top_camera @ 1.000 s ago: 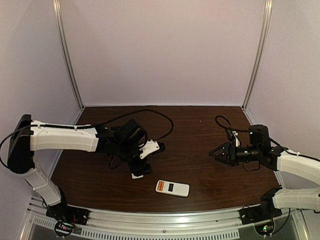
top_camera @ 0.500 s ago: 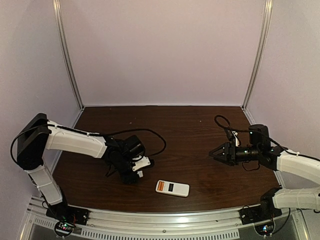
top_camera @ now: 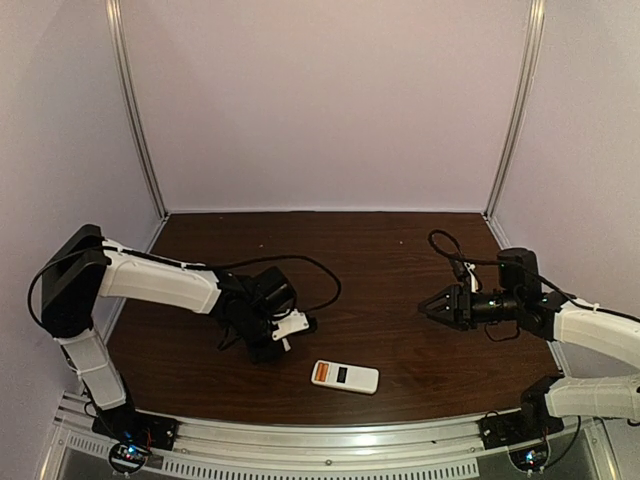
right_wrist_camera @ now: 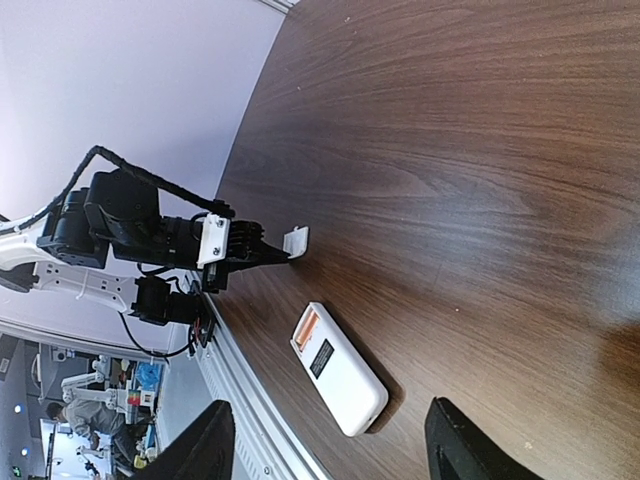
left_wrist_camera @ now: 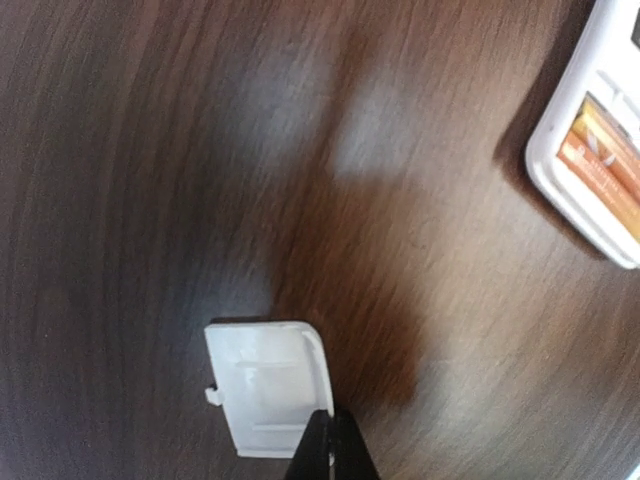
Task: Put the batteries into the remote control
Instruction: Pick up the battery cover from the center of the board, then pass from the left arm to the right
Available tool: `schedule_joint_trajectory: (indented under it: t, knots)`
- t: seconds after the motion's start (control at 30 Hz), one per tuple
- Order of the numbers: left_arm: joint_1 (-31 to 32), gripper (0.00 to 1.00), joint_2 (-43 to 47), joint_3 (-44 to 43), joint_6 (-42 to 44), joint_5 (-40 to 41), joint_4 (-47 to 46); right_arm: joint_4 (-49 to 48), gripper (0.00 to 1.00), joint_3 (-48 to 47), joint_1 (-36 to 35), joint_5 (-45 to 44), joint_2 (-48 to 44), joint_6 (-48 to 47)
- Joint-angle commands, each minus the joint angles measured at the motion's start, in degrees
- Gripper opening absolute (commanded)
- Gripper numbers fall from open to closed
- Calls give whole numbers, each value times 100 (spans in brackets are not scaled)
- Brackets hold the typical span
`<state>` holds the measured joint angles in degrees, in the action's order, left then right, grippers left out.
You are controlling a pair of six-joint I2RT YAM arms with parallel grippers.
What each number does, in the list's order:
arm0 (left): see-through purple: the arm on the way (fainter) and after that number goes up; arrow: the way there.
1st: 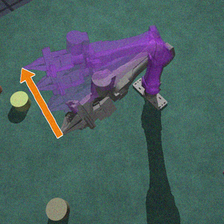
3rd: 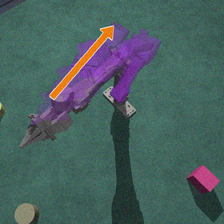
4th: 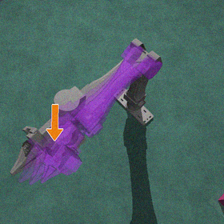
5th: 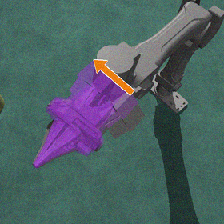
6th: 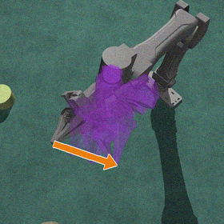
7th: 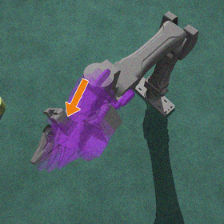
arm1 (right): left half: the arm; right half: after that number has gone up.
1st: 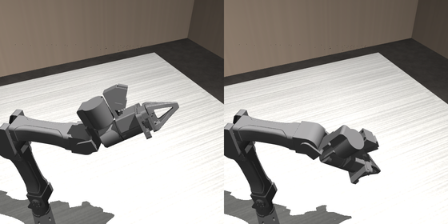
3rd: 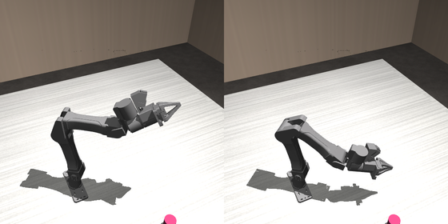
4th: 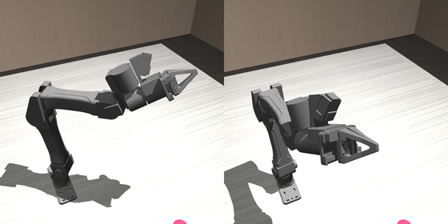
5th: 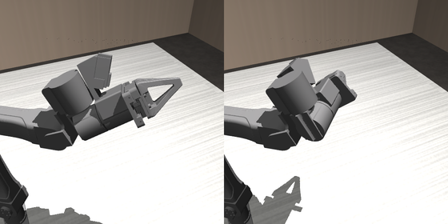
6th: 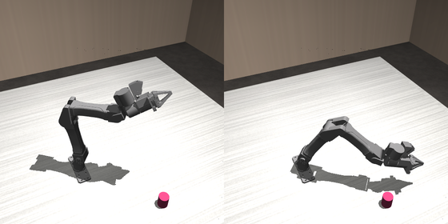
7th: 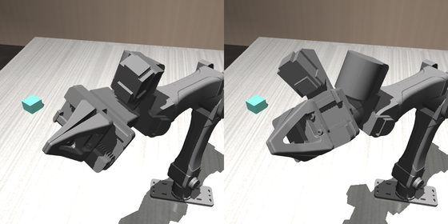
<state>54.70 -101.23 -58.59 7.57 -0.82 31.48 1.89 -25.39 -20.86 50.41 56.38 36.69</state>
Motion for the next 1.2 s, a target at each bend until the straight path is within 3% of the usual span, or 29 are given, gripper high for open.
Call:
schedule_joint_trajectory:
  t: [0.0, 0.13, 0.3, 0.53, 0.77, 1.17]
  knots:
    - [-29, 0, 51, -116, 17, -591, -34, -165, 64, -233, -35, 66, -48, -127]
    - [-95, 0, 896, -297, -197, -1855, -331, -548, 59, -346, -136, 140, 26, -139]
    - [-112, 0, 1985, -476, -946, -3917, -1488, -1621, 58, -550, -493, 455, 170, 113]
    - [-100, 0, 2516, -627, -2188, -5512, -3386, -1975, 54, -1545, -1577, 586, 186, -447]
    - [-40, 0, 2733, -578, -3173, -6176, -4827, -2255, 54, -2328, -2263, 820, 306, -642]
    - [155, 0, 2555, -558, -3658, -6385, -5444, -2257, 50, -3277, -3406, 780, 1077, -1006]
